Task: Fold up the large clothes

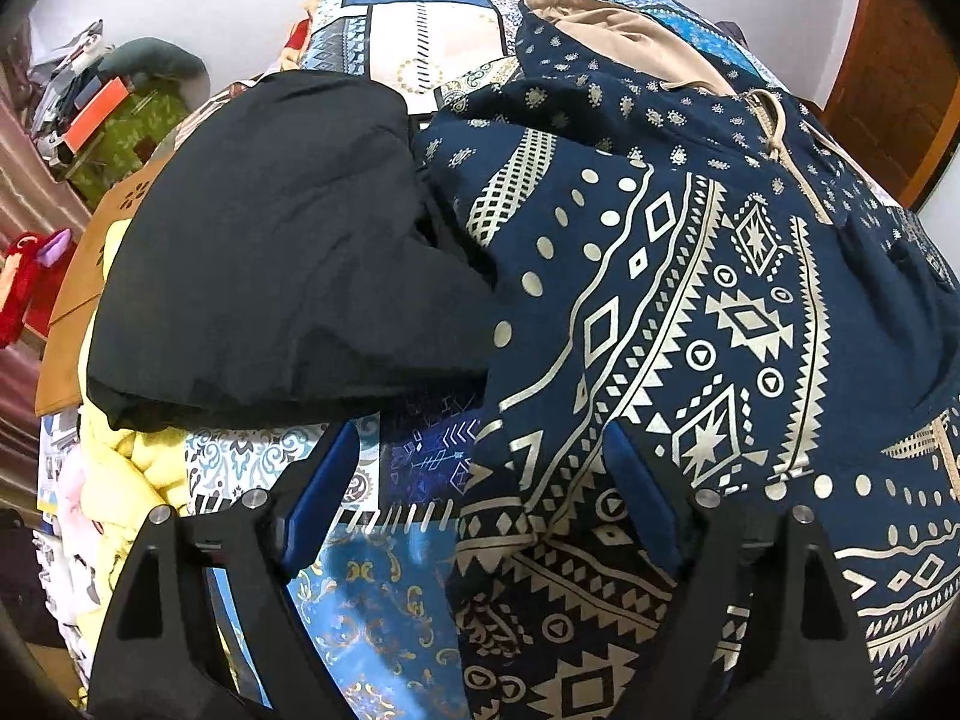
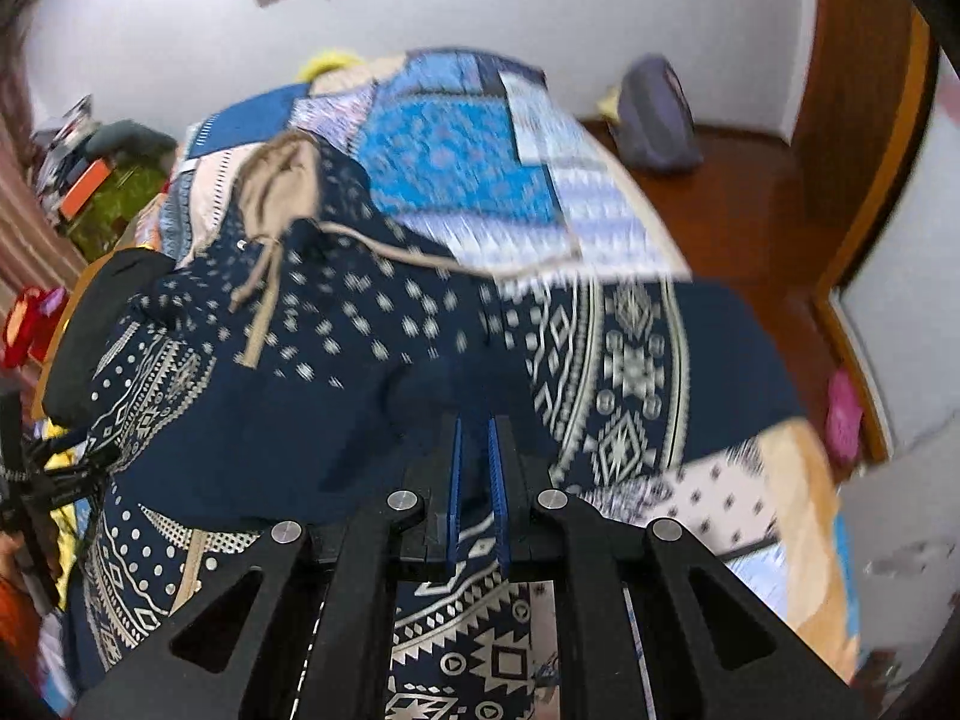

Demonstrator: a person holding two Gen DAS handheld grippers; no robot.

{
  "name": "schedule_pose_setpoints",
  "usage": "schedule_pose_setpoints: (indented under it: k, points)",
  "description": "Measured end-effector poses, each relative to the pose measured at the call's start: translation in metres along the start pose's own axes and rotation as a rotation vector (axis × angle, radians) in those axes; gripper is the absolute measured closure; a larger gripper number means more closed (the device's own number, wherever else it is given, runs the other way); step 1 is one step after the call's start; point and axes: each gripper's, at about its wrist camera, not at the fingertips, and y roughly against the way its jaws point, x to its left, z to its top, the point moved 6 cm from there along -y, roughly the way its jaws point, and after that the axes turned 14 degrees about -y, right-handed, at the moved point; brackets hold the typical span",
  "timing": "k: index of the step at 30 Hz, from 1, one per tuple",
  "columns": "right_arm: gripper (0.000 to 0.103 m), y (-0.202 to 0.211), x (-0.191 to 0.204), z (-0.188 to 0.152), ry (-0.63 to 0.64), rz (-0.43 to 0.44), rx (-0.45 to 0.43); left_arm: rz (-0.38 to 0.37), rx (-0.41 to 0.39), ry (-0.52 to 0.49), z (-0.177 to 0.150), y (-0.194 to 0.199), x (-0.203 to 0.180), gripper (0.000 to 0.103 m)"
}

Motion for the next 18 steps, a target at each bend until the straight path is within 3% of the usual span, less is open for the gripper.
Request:
schedule_pose_setpoints:
  k: [3,5,9,12,16,18]
  points:
    - [0.093,-0.014,-0.008,-0.003,-0.060,0.002,0.069,-0.004,0.002,0.009,-0.002,0.000,0.000,0.018]
    - [0.084,-0.024,-0.008,-0.007,-0.091,0.012,0.113,-0.007,0.005,0.011,-0.003,0.000,-0.002,0.018]
    - [0.081,-0.035,0.003,-0.015,-0.085,0.005,0.148,0.001,0.006,-0.005,-0.008,0.004,-0.004,0.018]
    - [0.080,-0.036,0.018,-0.015,-0.038,-0.025,0.111,0.009,0.003,-0.020,-0.011,0.008,-0.008,0.018]
    - [0.058,-0.039,0.048,-0.017,0.091,-0.036,0.099,0.022,0.001,-0.036,-0.014,0.013,-0.012,0.018]
    - [0.057,-0.044,0.058,-0.023,0.135,-0.014,0.128,0.025,-0.002,-0.047,-0.015,0.016,-0.015,0.018]
